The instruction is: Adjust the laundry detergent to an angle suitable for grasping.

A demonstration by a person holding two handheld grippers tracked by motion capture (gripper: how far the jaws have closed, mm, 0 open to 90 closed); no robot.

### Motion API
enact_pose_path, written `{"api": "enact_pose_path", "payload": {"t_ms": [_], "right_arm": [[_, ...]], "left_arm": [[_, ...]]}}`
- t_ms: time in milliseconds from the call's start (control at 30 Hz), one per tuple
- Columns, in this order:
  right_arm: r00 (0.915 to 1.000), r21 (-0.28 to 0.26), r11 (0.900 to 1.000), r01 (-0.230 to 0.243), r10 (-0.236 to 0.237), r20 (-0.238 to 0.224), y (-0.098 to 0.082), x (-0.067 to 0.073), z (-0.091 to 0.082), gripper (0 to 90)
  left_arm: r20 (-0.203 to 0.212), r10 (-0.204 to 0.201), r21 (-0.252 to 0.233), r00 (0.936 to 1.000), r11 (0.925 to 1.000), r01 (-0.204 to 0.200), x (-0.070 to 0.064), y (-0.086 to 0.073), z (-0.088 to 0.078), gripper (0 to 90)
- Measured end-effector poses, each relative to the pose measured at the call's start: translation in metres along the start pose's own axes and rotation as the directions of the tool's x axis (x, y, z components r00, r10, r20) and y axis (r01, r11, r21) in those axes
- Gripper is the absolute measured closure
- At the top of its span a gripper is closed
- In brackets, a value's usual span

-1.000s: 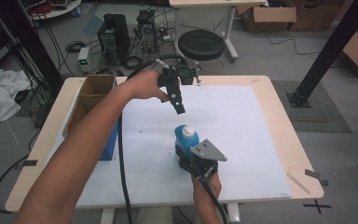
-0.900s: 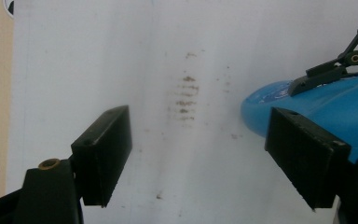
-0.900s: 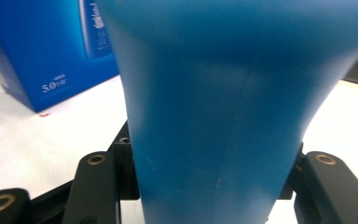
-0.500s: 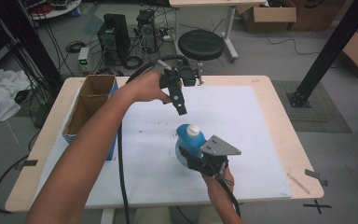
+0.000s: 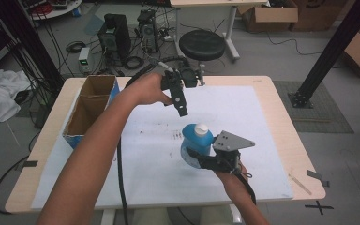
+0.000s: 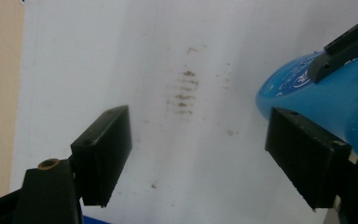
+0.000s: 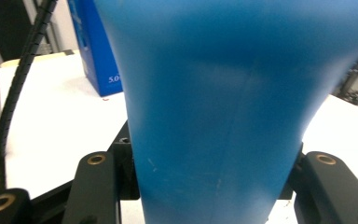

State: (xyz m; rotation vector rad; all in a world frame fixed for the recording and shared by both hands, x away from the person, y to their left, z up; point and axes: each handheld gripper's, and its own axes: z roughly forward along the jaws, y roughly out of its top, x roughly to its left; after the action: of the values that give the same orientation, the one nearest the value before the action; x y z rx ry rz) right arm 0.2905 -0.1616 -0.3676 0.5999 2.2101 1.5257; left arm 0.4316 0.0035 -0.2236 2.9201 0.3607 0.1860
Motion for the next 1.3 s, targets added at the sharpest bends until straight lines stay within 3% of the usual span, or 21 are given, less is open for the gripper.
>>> {"api": "enact_pose_path", "payload": {"t_ms": [267,533,733,967,1133,1300], "right_arm": [[0.9955,0.005,0.999,0.034,-0.034,-0.089,0.001,-0.014,-0.004,44.6],[0.9794,0.000,0.998,0.069,-0.067,-0.190,0.002,-0.031,-0.007,44.6],[0.9604,-0.006,0.997,0.073,-0.072,-0.269,0.002,-0.045,-0.009,44.6],[0.9266,-0.020,0.996,0.086,-0.088,-0.366,0.001,-0.057,-0.004,44.6],[0.9064,-0.018,0.993,0.118,-0.115,-0.406,0.000,-0.060,0.000,44.7],[0.8914,-0.006,0.990,0.138,-0.126,-0.435,-0.002,-0.059,0.006,44.7]], "left_arm": [[-0.009,-0.013,0.012,0.9999,0.9999,0.013,-0.003,-0.004,0.000,23.4],[-0.019,-0.022,0.023,0.9996,0.9995,0.023,-0.004,-0.006,0.000,23.4],[-0.023,-0.024,0.028,0.9994,0.9993,0.024,-0.005,-0.006,0.000,23.4],[-0.026,-0.017,0.037,0.9995,0.9992,0.018,-0.006,-0.004,0.000,23.4],[-0.028,-0.009,0.034,0.9996,0.9994,0.010,-0.007,-0.003,0.000,23.5],[-0.025,-0.010,0.037,0.9996,0.9993,0.011,-0.006,-0.003,0.001,23.5]]}}
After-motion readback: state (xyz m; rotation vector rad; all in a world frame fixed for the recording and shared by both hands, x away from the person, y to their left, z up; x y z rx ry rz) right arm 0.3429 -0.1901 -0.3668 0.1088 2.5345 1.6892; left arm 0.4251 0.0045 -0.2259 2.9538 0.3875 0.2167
